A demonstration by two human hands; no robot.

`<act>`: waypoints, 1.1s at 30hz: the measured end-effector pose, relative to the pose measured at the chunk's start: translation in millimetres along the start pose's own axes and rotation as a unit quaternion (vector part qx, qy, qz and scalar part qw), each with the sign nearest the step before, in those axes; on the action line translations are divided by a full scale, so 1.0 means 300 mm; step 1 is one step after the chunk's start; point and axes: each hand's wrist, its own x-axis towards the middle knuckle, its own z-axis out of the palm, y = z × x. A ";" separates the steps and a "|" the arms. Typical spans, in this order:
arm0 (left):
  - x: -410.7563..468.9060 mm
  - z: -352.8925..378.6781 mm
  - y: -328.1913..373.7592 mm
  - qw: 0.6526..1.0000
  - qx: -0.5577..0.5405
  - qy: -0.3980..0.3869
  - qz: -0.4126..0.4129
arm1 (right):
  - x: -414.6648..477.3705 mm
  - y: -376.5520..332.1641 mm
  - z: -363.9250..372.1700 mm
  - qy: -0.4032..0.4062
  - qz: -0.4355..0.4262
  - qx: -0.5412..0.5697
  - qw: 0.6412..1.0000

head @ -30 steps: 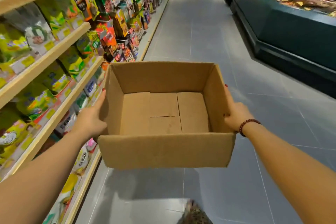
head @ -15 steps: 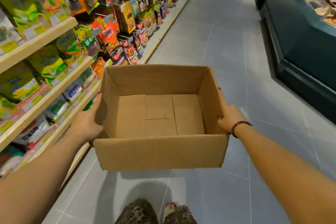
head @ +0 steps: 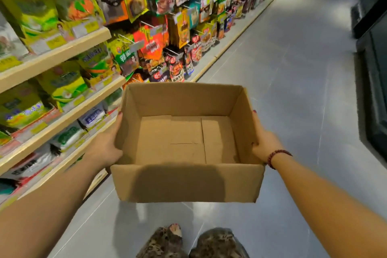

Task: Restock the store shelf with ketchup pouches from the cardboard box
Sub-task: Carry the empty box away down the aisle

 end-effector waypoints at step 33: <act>0.335 1.037 -0.156 0.890 -0.129 0.099 -0.427 | 1.315 -0.008 0.881 -0.227 -0.296 -0.160 0.914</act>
